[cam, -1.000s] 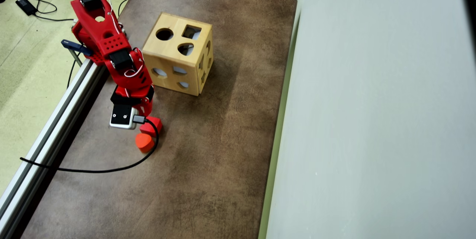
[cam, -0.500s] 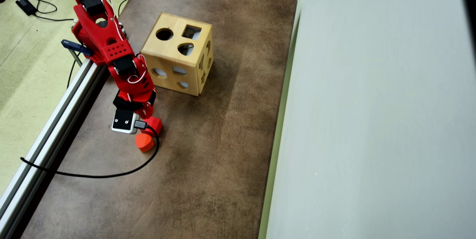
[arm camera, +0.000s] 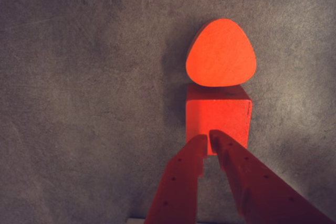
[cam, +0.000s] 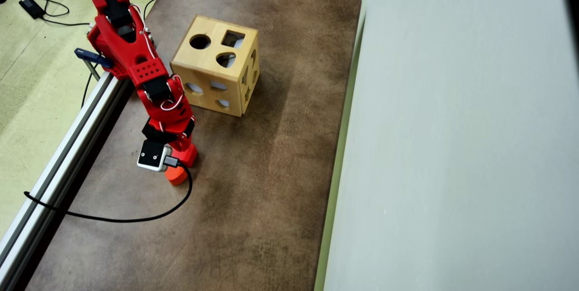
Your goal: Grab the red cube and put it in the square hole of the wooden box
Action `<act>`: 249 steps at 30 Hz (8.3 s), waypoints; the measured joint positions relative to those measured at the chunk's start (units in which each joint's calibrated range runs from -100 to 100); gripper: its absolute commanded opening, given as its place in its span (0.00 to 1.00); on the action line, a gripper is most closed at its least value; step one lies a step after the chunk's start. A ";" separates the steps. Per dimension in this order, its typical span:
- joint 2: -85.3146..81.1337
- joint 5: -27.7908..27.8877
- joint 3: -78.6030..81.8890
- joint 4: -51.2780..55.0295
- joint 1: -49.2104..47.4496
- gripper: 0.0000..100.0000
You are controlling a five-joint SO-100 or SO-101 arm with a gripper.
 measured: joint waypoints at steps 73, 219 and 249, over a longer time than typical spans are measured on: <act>8.22 0.05 -0.63 6.13 1.08 0.36; -29.92 -30.43 -19.41 42.13 -47.57 0.02; -27.54 -30.43 -18.06 42.13 -47.14 0.02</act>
